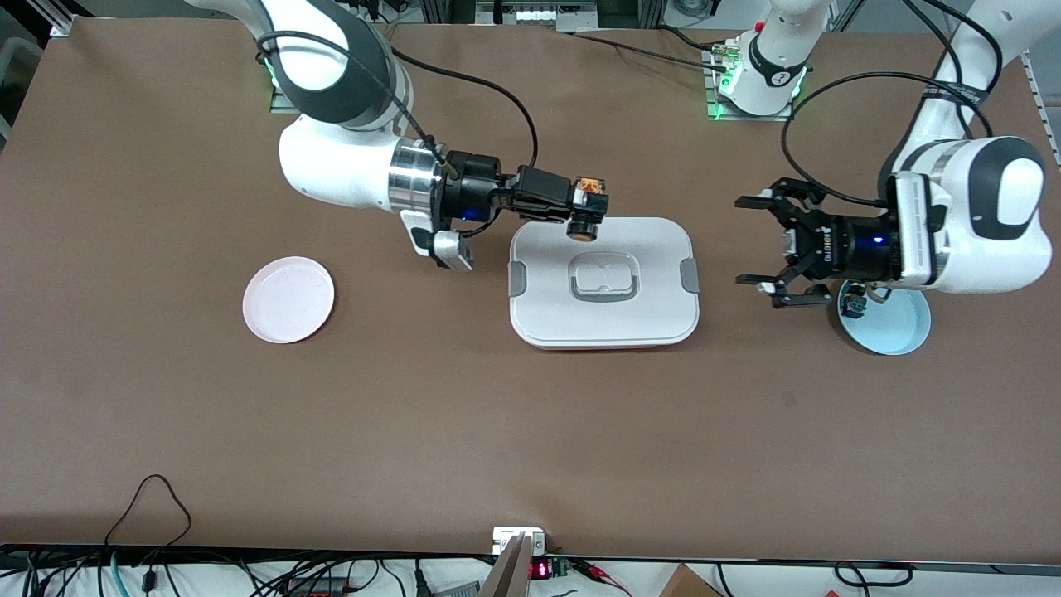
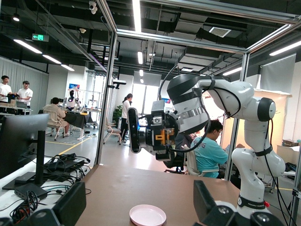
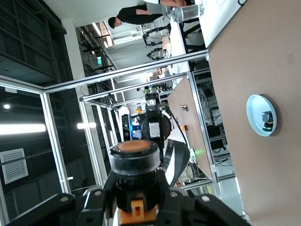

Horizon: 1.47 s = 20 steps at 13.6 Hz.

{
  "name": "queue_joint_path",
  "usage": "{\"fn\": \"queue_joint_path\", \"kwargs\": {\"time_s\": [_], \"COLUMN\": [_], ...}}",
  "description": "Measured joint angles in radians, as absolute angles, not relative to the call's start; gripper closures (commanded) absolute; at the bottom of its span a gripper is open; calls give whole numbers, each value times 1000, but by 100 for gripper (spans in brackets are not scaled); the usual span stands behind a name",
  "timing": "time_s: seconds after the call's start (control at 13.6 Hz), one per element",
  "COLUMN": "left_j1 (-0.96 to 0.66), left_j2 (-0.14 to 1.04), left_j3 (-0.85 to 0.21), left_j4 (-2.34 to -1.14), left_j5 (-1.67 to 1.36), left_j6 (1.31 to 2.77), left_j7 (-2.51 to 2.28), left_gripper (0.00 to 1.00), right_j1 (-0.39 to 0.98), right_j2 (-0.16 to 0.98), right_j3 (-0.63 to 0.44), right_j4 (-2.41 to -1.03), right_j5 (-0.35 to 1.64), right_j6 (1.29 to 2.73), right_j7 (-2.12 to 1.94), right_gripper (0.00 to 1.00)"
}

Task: Transfer orange switch to right arm and place

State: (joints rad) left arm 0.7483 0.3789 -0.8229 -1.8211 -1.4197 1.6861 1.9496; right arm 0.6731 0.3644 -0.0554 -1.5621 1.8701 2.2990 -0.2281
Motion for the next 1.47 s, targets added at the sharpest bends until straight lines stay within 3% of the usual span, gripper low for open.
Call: {"fn": "queue_joint_path", "kwargs": {"time_s": [0.29, 0.51, 0.73, 0.88, 1.25, 1.47], "left_j1": [755, 756, 737, 633, 239, 170], "left_j2": [380, 400, 417, 413, 380, 282], "left_j3": [-823, -817, -749, -591, -4, 79], "left_j4": [-1818, -1804, -1757, -1733, -1668, -1653], "left_j5": [-1420, -1363, -1301, -1292, -1204, -1057], "left_j6": [1652, 1585, 1532, 1477, 1463, 1667], "left_j7": [1934, 1864, 1801, 1790, 1790, 1786], "left_gripper": [0, 0, 0, 0, 0, 0], "right_j1": [629, 569, 477, 434, 391, 359], "right_j2": [359, 359, 362, 366, 373, 375], "right_j3": [-57, -61, -66, -67, -67, -67], "right_j4": [-1562, -1577, -1597, -1605, -1617, -1631], "right_j5": [1866, 1865, 1857, 1821, 1688, 1651], "right_j6": [2280, 2188, 2096, 2061, 2030, 1980], "right_j7": [-228, -228, -228, -228, -228, -228], "right_gripper": [97, 97, 97, 97, 97, 97]}}
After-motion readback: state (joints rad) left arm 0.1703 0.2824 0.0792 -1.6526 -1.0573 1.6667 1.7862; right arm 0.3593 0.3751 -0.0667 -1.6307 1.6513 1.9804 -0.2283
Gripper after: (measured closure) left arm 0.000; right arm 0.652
